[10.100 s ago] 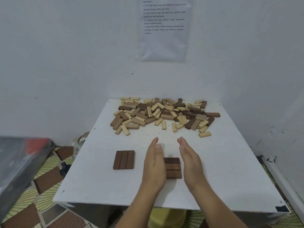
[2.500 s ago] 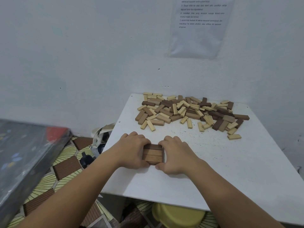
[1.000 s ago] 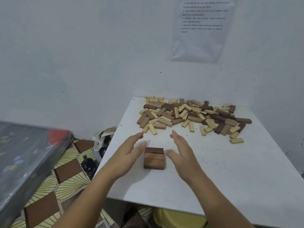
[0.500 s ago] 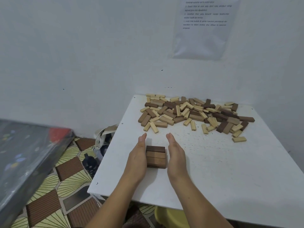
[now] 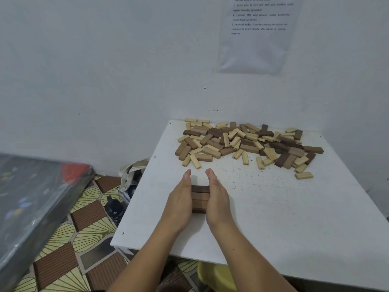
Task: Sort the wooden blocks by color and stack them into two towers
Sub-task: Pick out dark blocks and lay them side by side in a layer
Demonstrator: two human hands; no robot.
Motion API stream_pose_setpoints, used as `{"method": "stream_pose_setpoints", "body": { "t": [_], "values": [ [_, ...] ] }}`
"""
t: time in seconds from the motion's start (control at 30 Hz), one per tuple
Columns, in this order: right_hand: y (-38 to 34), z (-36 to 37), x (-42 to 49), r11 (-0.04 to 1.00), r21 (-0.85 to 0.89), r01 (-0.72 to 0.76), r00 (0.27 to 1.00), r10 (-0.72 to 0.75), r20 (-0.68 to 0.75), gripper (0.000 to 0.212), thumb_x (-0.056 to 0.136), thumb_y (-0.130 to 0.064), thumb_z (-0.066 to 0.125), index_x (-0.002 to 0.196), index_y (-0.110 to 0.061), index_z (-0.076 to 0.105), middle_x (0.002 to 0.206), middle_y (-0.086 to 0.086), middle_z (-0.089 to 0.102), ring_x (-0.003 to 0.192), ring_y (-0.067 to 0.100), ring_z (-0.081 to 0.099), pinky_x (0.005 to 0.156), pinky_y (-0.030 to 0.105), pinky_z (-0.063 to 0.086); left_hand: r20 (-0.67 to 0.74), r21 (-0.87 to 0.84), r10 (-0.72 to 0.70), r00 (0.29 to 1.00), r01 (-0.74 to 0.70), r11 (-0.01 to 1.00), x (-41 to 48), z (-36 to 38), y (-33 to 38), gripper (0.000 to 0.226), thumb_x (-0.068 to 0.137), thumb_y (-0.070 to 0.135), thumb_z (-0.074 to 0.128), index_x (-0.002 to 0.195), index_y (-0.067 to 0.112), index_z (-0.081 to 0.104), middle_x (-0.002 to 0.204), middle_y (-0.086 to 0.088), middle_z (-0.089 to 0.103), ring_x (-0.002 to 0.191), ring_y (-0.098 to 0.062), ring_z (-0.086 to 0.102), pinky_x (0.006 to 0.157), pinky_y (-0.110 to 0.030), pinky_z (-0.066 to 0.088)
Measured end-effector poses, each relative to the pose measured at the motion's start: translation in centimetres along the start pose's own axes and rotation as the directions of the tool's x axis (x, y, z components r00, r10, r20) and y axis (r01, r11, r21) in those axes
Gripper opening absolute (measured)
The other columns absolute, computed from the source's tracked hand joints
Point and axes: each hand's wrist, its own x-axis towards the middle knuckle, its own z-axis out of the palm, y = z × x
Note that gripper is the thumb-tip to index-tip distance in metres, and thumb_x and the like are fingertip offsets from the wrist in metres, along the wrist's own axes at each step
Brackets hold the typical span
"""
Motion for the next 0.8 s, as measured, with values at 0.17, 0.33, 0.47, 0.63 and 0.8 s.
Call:
{"method": "stream_pose_setpoints", "body": {
  "t": [0.17,0.33,0.47,0.63,0.8],
  "values": [
    [0.0,0.2,-0.1,1.0,-0.016,0.006,1.0,-0.006,0.0,0.046,0.111,-0.043,0.033,0.153,-0.029,0.045,0.156,-0.015,0.043,0.135,-0.005,0.038,0.1,0.008,0.031,0.003,-0.003,0.002,1.0,-0.002,1.0,-0.2,0.0,0.0,0.079,0.093,0.071,0.018,0.158,0.031,0.039,0.149,0.022,0.04,0.134,0.011,0.032,0.109,-0.014,0.021],
    [-0.3,0.3,-0.3,1.0,-0.016,0.012,1.0,-0.012,0.004,0.047,0.111,-0.043,0.032,0.154,-0.03,0.043,0.156,-0.017,0.042,0.137,-0.005,0.037,0.11,0.017,0.029,0.0,0.015,0.017,1.0,-0.017,1.0,-0.4,-0.1,0.3,0.075,0.096,0.069,0.018,0.158,0.031,0.039,0.148,0.023,0.04,0.133,0.013,0.033,0.109,-0.01,0.021],
    [-0.7,-0.9,-0.4,0.993,-0.094,0.074,0.997,-0.071,0.032,0.045,0.11,-0.035,0.041,0.154,-0.028,0.043,0.157,-0.016,0.042,0.141,-0.003,0.036,0.111,0.017,0.028,0.015,0.111,0.096,0.995,-0.097,0.989,-0.6,-1.6,0.2,0.059,0.105,0.058,0.03,0.157,0.034,0.038,0.154,0.027,0.036,0.137,0.016,0.033,0.102,0.002,0.018],
    [-3.6,-5.1,1.0,0.758,-0.614,0.222,0.959,-0.054,0.279,0.067,0.09,-0.022,0.068,0.153,-0.029,0.046,0.155,-0.014,0.045,0.143,0.004,0.038,0.112,0.023,0.031,0.236,0.522,0.173,0.956,-0.275,0.807,0.2,-6.3,0.5,0.063,0.097,0.036,0.07,0.155,0.036,0.044,0.155,0.023,0.041,0.143,0.005,0.034,0.114,-0.016,0.023],
    [-5.3,-6.5,1.8,0.407,-0.818,0.405,0.868,0.109,0.484,0.092,0.081,-0.041,0.08,0.159,-0.028,0.033,0.162,-0.011,0.032,0.148,0.01,0.03,0.117,0.029,0.028,0.441,0.712,0.112,0.89,-0.423,0.56,1.7,-7.3,2.0,0.081,0.088,0.038,0.078,0.158,0.029,0.039,0.163,0.011,0.036,0.151,-0.008,0.03,0.123,-0.022,0.019]
  ]
}}
